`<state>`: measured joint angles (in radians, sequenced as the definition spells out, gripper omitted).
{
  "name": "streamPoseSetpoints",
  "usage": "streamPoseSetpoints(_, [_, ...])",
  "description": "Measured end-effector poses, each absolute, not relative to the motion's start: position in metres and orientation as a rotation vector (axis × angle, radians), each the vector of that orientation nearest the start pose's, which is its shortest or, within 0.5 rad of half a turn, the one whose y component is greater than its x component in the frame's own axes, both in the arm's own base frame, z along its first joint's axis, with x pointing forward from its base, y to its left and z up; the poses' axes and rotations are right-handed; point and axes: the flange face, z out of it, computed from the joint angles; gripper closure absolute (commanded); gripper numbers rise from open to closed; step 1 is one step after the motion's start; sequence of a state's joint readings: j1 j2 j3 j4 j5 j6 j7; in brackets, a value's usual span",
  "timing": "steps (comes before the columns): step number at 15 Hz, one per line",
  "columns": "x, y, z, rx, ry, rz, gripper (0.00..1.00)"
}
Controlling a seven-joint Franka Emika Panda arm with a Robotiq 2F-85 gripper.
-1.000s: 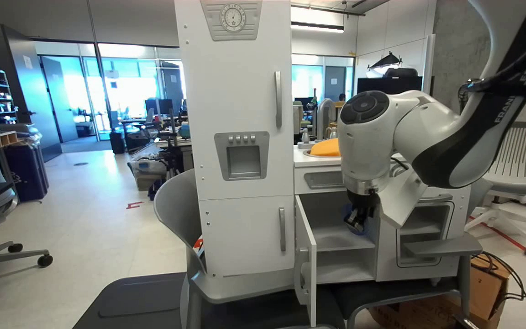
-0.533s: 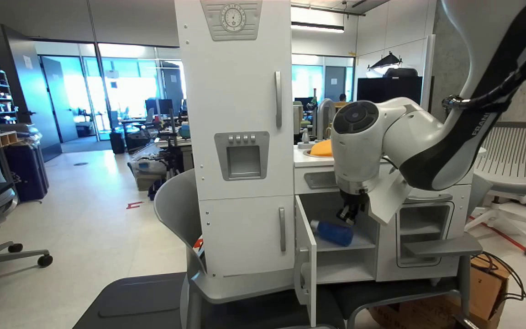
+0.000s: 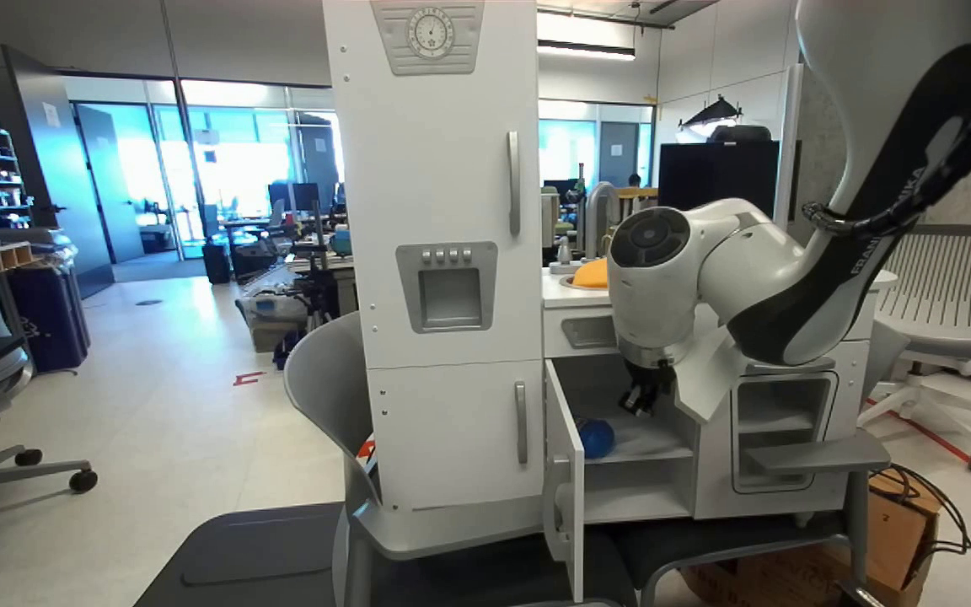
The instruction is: Pick the blue bottle and the orange object and put them in the bottom drawer, the close the drawer door
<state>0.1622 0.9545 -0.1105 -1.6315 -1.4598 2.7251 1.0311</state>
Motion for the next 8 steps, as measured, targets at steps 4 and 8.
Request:
streamPoseSetpoints(4, [0.64,0.078,0.053,2.462,0.593,0.508,0.02])
streamPoseSetpoints(8, [0.608,0.091,0.067,2.502,0.747,0.36,0.0])
